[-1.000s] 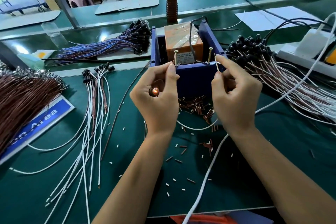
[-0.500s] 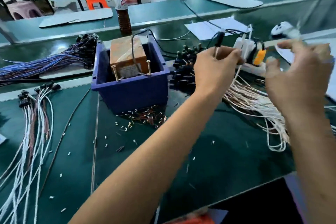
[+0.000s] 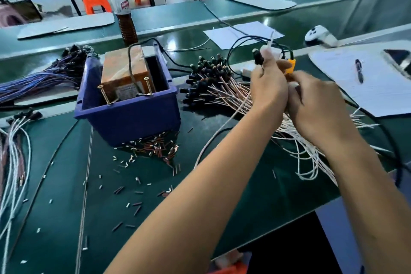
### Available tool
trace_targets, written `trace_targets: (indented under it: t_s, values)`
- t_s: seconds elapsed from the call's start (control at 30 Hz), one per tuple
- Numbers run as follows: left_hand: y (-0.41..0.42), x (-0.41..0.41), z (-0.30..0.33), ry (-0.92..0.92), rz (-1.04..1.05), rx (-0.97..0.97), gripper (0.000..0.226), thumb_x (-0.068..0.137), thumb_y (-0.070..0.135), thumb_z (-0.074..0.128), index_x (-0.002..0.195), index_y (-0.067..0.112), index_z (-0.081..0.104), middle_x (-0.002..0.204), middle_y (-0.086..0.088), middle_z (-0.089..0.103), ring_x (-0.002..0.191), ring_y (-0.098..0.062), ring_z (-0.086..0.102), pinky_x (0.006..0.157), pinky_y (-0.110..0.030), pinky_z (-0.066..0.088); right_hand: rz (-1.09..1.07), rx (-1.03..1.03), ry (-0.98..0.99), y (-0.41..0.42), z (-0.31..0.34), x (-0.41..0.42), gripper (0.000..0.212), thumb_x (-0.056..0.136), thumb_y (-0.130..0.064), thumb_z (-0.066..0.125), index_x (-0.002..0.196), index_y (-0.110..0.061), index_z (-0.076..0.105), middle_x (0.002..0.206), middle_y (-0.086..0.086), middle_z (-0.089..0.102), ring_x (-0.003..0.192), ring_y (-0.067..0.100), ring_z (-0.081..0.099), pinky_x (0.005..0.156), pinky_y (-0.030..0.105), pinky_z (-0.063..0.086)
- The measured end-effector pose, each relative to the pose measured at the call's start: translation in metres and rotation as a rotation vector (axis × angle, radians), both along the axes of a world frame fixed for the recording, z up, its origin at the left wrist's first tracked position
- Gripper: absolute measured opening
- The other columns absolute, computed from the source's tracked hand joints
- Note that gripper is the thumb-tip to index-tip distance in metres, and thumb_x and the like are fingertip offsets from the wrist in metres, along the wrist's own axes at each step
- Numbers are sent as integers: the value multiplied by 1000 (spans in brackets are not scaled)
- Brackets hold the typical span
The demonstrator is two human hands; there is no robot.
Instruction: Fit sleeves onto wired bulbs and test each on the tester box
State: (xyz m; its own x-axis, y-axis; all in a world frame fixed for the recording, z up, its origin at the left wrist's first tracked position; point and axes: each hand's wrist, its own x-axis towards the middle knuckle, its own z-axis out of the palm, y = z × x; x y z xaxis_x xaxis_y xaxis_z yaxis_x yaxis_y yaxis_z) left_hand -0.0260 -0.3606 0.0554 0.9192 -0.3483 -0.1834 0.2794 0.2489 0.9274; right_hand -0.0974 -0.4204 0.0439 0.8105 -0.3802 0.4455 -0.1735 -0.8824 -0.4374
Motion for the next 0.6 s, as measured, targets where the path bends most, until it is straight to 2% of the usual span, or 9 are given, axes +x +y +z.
trace_targets:
  t_s: [0.1,0.17,0.23,0.33,0.37,0.43,0.47,0.53,0.6]
  values:
    - [3,2,3,-48,17,1,65,111,52,29,69,16,63,94,-7,68,74,-16,63,68,-20,52,32,23,-12,-2,-6,0,19,98,-28,57,97,-16,72,74,2,56,70,28,54,61,34,31]
    - [6,2,9,-35,22,8,66,111,51,26,73,14,65,96,-6,66,54,-4,63,48,-11,47,7,-12,-39,-5,-11,4,26,95,-32,62,111,-13,71,89,7,54,85,31,55,73,35,40]
    - [9,4,10,-24,-11,8,68,112,52,23,75,14,67,92,-4,65,50,-3,61,44,-13,46,-3,-35,-56,-8,-14,9,29,96,-32,63,117,-13,70,97,12,51,94,35,54,79,39,43]
    - [12,4,5,-74,-75,24,75,109,60,19,78,18,73,90,-5,67,70,-5,67,64,-15,53,109,-14,-49,-8,-14,14,16,102,-21,62,103,-13,75,84,8,51,77,29,49,67,34,29]
    - [14,2,3,-110,-94,55,77,106,67,19,83,20,76,100,-8,69,89,-5,69,83,-15,53,113,3,-59,-9,-14,14,17,103,-19,60,94,-13,74,79,7,52,73,30,49,65,34,25]
    - [15,0,-2,-196,-117,132,85,90,88,22,93,27,81,136,-18,60,135,-23,51,120,-39,34,56,70,-94,-14,-15,14,25,105,-19,56,82,-13,66,70,5,54,70,33,52,64,35,23]
    - [17,-1,-4,-252,-95,164,89,77,97,26,95,30,81,151,-16,48,146,-27,36,126,-47,21,8,100,-104,-16,-16,14,28,105,-20,54,79,-14,62,66,3,54,68,33,52,63,35,25]
    - [23,-3,-7,-407,-20,238,103,58,106,27,108,32,80,163,3,23,153,-14,12,127,-46,5,-109,102,-69,-20,-17,13,29,105,-21,51,78,-16,59,63,0,52,68,36,52,62,36,29]
    - [28,-1,-13,-566,3,319,110,58,106,22,122,33,73,165,14,6,151,-1,-3,124,-45,-2,-221,64,16,-22,-19,17,28,105,-22,50,86,-11,68,71,12,60,77,41,59,65,39,39]
